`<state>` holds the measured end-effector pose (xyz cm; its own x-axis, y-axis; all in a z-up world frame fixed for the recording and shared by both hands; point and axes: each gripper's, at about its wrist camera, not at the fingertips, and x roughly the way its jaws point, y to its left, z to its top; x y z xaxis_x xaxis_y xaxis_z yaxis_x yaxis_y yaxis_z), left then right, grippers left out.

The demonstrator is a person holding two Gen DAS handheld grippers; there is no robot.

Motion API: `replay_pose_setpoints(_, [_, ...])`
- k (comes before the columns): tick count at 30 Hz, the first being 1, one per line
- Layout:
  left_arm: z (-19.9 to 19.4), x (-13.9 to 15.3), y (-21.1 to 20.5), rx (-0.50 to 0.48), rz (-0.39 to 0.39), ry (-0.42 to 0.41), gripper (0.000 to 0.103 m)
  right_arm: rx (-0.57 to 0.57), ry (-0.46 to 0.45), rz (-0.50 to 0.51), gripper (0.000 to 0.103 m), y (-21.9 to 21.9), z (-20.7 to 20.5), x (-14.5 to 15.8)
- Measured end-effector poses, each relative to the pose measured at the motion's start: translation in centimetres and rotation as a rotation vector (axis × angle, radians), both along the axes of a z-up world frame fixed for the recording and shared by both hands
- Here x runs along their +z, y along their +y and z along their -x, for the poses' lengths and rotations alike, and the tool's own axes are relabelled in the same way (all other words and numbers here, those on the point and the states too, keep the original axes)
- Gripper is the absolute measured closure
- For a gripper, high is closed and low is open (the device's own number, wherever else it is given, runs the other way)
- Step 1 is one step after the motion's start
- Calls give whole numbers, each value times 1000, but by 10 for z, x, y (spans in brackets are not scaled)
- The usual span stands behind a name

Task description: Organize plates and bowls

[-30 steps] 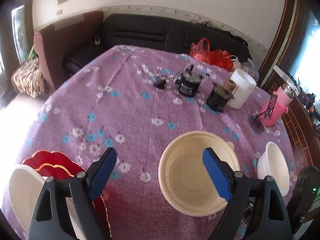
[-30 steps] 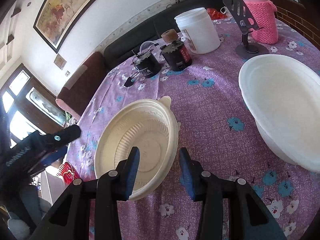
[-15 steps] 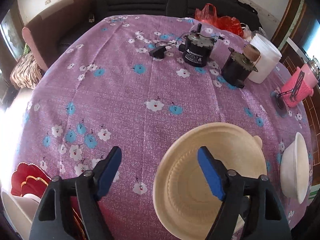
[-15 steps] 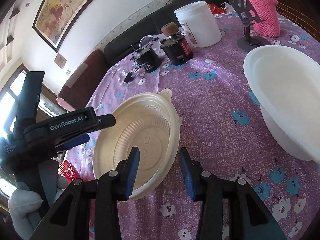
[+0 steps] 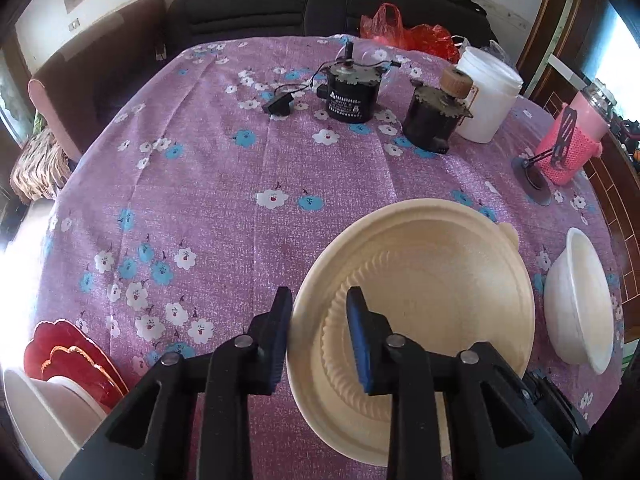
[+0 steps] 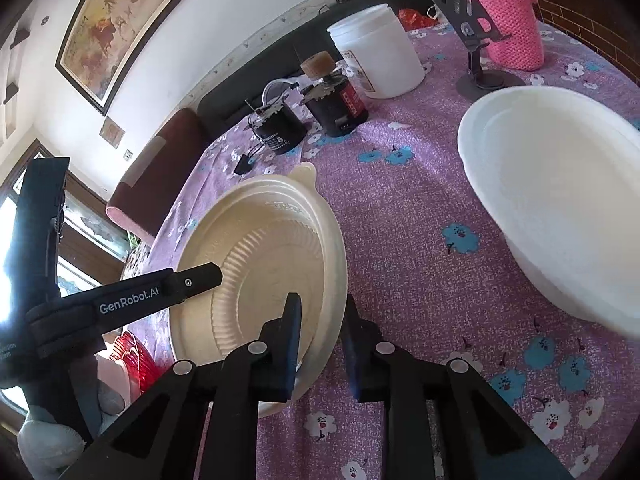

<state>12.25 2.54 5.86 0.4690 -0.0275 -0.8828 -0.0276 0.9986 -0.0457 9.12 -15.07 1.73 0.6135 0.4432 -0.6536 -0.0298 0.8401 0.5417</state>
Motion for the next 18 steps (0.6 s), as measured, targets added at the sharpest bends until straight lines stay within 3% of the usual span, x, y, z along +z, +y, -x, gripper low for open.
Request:
replay_pose_setpoints(9, [58, 54, 15, 27, 56, -193, 76, 13, -130, -33, 85, 1, 19, 30])
replay_pose_setpoints(18, [137, 91, 74, 120, 104, -347, 76, 135, -194, -90, 86, 41, 50, 67])
